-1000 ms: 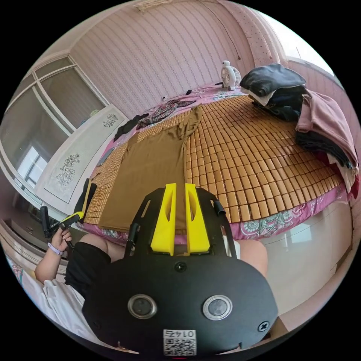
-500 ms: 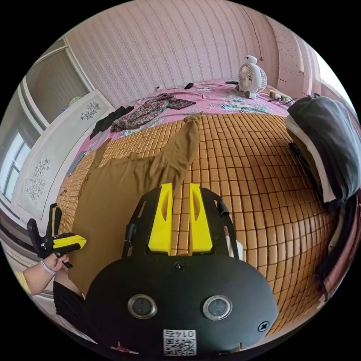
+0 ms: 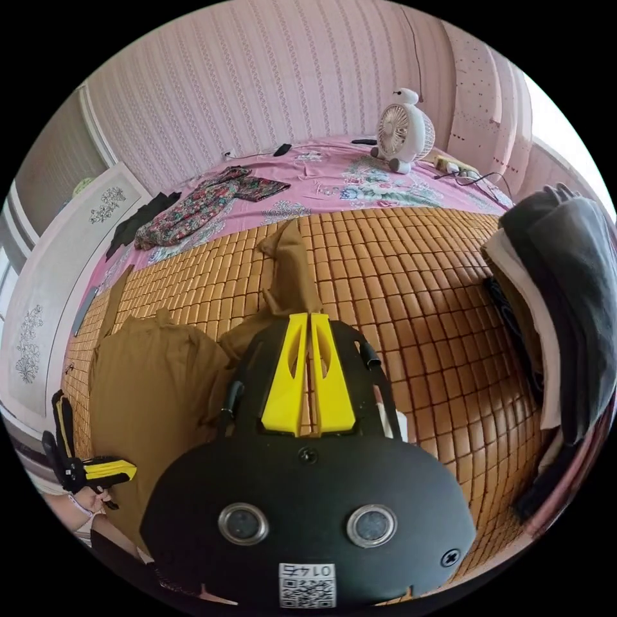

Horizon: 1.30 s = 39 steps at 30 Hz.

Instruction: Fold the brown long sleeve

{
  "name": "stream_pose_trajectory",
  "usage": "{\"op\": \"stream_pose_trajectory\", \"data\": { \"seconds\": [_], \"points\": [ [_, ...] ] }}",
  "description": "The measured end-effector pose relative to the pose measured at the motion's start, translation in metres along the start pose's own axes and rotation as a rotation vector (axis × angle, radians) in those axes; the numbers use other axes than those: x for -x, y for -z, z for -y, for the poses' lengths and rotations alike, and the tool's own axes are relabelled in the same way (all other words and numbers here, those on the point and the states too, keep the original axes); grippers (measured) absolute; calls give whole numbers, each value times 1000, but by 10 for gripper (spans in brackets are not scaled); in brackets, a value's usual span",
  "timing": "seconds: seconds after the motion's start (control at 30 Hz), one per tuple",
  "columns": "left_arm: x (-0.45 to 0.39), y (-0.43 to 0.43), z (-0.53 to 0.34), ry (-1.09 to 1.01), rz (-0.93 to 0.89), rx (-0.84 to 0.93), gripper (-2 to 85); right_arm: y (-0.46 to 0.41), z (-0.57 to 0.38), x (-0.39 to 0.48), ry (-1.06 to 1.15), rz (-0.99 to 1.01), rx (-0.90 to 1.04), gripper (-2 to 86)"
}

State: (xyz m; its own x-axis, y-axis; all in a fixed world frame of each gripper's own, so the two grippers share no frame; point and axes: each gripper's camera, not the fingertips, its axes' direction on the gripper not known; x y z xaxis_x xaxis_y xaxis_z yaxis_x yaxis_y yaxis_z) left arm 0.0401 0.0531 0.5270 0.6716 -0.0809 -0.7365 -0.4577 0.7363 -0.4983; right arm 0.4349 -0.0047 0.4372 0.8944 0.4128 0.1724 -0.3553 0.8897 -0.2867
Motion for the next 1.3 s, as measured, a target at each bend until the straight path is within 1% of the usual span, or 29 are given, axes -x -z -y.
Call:
{"op": "stream_pose_trajectory", "data": {
  "seconds": [0.07, 0.13, 0.2, 0.27, 0.33, 0.43, 0.5, 0.57, 0.63, 0.67, 0.73, 0.93, 1.0, 1.03, 1.13, 1.17, 1.23, 1.3],
  "points": [
    [-5, 0, 10, 0, -44, 12, -9, 36, -47, -3, 2, -15, 73, 13],
    [-10, -1, 18, -6, -71, 23, -9, 61, -108, 2, 19, 71, 255, 33],
    [-15, -2, 30, -13, -84, 40, -9, 79, -131, -4, -10, 71, 289, 69],
    [-23, -2, 51, -46, -73, 43, -9, 92, -135, -17, -43, 66, 264, 77],
    [-27, -4, 70, -71, -60, 41, -9, 95, -124, -41, -138, 8, 220, 79],
    [-34, -9, 108, -107, -46, 49, -9, 85, -100, -70, -281, -25, 152, 80],
    [-40, -13, 131, -140, -22, 47, -9, 74, -83, -78, -319, -23, 128, 80],
    [-47, -19, 159, -173, -6, 46, -9, 58, -68, -82, -327, -57, 142, 82],
    [-53, -25, 178, -188, -8, 43, -8, 37, -60, -94, -378, -90, 224, 66],
    [-58, -30, 190, -200, -10, 40, -7, 38, -61, -97, -388, -101, 200, 56],
    [-65, -38, 207, -218, -12, 37, -6, 45, -65, -104, -370, -75, 168, 7],
    [-94, -64, 255, -279, -22, 42, 2, 94, -93, -125, -312, 9, 101, -8],
    [-101, -71, 270, -299, -4, 34, 7, 111, -98, -129, -292, -5, 101, -7],
    [-104, -76, 280, -301, -4, 28, 12, 126, -102, -131, -289, 0, 69, -6],
    [-112, -92, 305, -298, 12, 49, 35, 140, -99, -136, -281, 45, 57, 8],
    [-115, -99, 313, -297, 30, 60, 47, 138, -96, -136, -276, 46, 57, 13],
    [-120, -110, 322, -296, 47, 85, 62, 117, -76, -137, -293, 22, 70, 59],
    [-124, -122, 328, -275, 65, 141, 69, 96, -62, -134, -298, 31, 111, 77]
  ]
}}
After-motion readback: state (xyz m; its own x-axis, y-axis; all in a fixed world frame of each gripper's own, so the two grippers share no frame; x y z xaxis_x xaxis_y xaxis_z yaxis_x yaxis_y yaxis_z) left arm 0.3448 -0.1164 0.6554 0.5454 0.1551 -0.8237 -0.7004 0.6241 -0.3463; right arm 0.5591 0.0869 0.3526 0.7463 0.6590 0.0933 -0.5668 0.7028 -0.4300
